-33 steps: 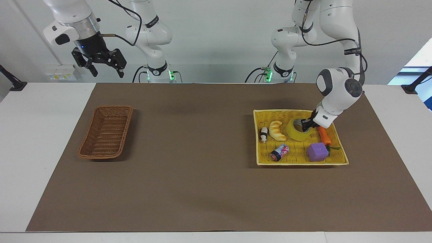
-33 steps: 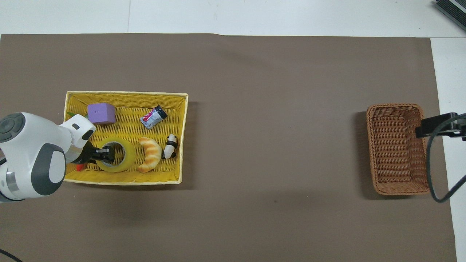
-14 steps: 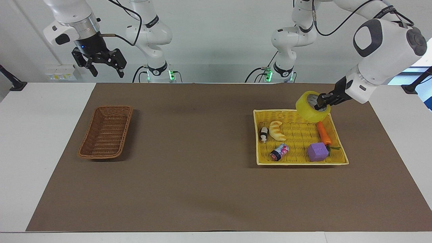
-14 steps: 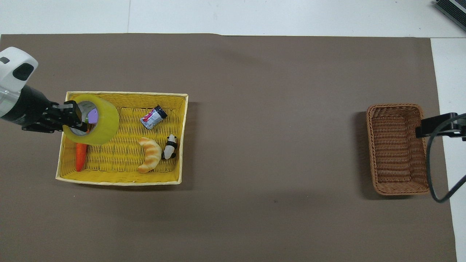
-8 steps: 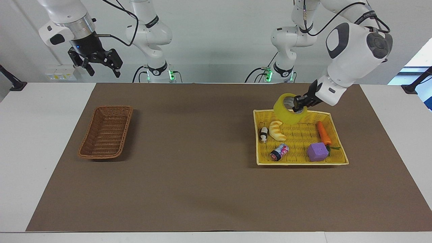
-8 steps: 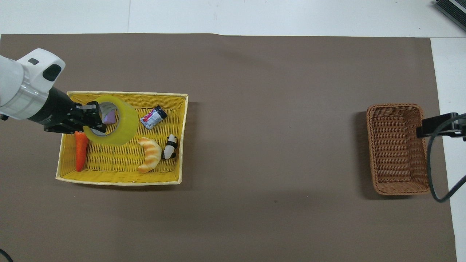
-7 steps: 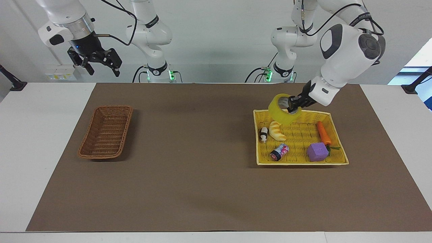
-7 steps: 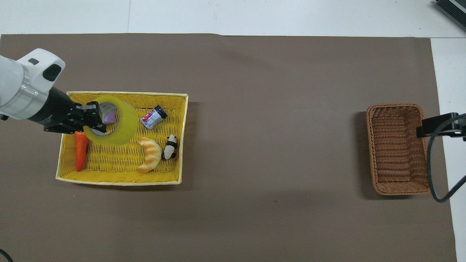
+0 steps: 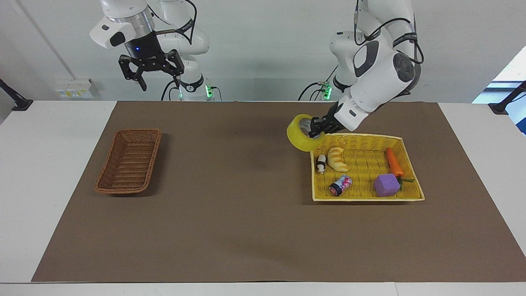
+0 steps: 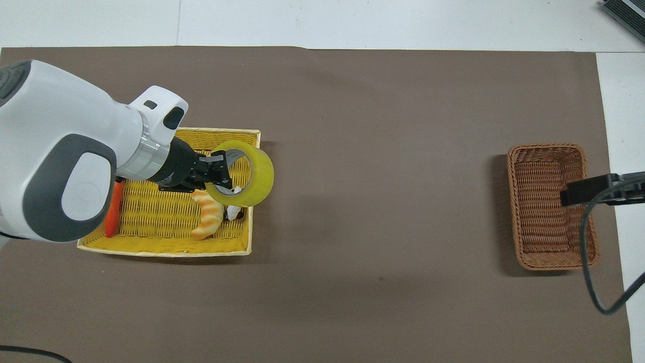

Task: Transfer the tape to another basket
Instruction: 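Carry the tape toward the middle while the right gripper reaches toward it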

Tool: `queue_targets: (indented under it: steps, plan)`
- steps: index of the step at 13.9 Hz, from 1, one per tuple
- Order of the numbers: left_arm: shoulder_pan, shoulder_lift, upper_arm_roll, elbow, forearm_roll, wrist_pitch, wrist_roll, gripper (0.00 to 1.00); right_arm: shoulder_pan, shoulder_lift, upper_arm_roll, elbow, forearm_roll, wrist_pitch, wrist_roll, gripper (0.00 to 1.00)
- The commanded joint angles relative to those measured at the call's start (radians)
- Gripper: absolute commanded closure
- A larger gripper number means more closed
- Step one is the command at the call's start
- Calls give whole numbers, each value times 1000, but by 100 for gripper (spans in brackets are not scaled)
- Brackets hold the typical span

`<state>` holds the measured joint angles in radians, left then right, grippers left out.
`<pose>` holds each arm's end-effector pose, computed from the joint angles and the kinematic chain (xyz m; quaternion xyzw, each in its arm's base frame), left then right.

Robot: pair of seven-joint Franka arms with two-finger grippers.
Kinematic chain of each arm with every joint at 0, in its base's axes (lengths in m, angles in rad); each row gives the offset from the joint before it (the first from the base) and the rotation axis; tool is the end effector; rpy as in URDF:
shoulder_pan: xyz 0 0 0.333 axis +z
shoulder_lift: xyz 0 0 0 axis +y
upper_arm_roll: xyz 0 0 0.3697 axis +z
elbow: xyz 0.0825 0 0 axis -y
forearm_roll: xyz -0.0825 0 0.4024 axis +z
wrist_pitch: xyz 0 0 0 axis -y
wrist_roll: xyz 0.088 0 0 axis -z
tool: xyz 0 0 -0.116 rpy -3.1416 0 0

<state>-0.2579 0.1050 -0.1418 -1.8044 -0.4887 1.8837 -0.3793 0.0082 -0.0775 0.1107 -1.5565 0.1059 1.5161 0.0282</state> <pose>0.5534 -0.2726 0.5283 0.9692 0.0677 -0.1013 0.2140 0.5335 0.0797 0.7147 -0.9975 -0.0490 -0.0147 0.0497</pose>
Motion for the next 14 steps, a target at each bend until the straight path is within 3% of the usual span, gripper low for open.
queue_targets:
  steps: [1, 6, 10, 14]
  plan:
    - [-79, 12, 18, -15, -65, 61, 3, 100, 34, 15, -3, -66, 90, 99, 7, 0]
    - [-176, 38, 18, -15, -133, 150, 5, 100, 191, 107, -3, -82, 205, 182, 232, 0]
    - [-256, 36, 18, -9, -136, 202, -3, 100, 202, 124, -3, -140, 311, 197, 228, 0]
    - [-285, 35, 18, -3, -151, 216, -12, 100, 200, 124, -3, -203, 333, 193, 131, 0]
